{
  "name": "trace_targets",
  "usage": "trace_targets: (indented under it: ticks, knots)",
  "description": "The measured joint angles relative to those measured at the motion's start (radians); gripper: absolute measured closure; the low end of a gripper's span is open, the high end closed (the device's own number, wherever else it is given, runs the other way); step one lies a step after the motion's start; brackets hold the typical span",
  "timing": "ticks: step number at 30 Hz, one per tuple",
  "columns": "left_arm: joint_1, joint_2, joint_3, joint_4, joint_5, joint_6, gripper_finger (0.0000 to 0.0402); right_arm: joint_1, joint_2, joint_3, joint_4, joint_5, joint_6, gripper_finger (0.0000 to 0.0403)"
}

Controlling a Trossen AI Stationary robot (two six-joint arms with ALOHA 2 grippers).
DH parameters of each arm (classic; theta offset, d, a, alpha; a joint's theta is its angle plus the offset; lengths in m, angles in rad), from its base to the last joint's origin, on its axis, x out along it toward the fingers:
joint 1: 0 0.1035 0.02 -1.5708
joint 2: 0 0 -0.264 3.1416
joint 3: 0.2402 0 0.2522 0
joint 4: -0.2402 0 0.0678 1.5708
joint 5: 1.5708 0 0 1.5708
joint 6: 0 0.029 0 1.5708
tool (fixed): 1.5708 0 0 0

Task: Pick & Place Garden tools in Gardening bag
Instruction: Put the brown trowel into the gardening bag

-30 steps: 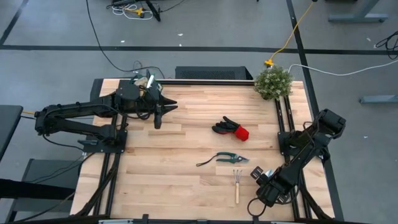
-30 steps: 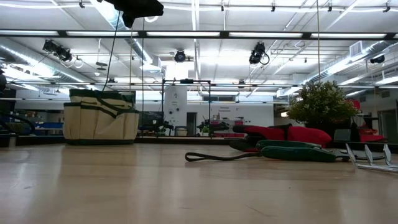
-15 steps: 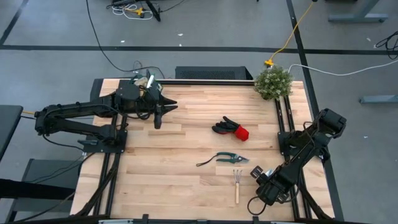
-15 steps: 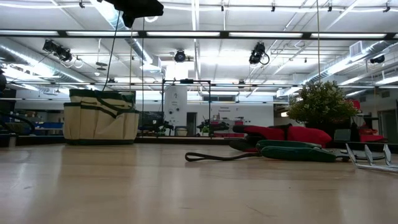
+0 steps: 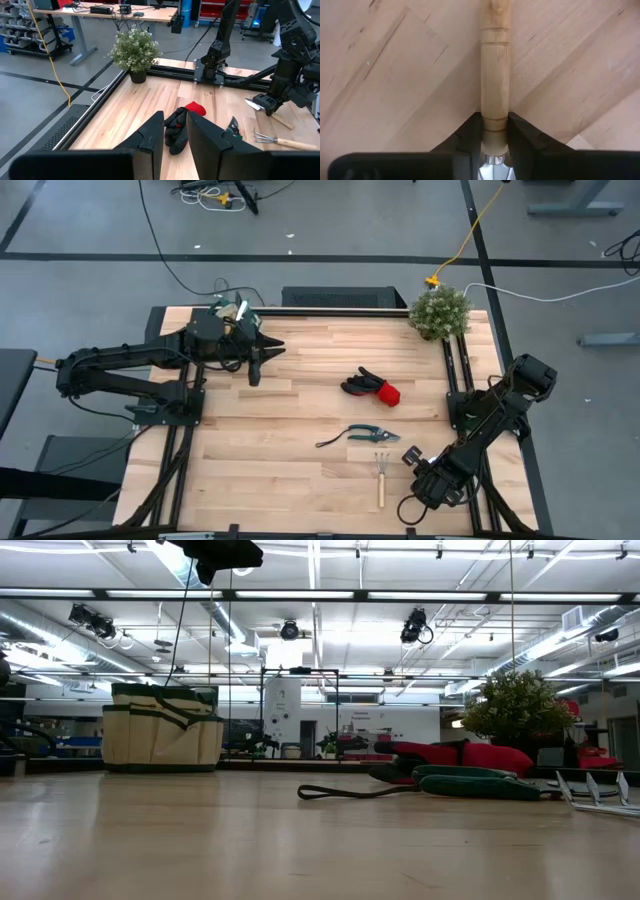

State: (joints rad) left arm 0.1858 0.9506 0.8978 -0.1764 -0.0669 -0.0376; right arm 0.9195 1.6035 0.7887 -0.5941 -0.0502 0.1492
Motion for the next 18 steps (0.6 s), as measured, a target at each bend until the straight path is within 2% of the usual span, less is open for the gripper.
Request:
trace_targets:
  ticks: [18]
  knots:
    - [0.0, 0.0, 0.0, 0.0, 0.0, 0.0, 0.0312, 0.001, -0.008, 0.0, 0.011, -0.018, 0.062, 0.0329]
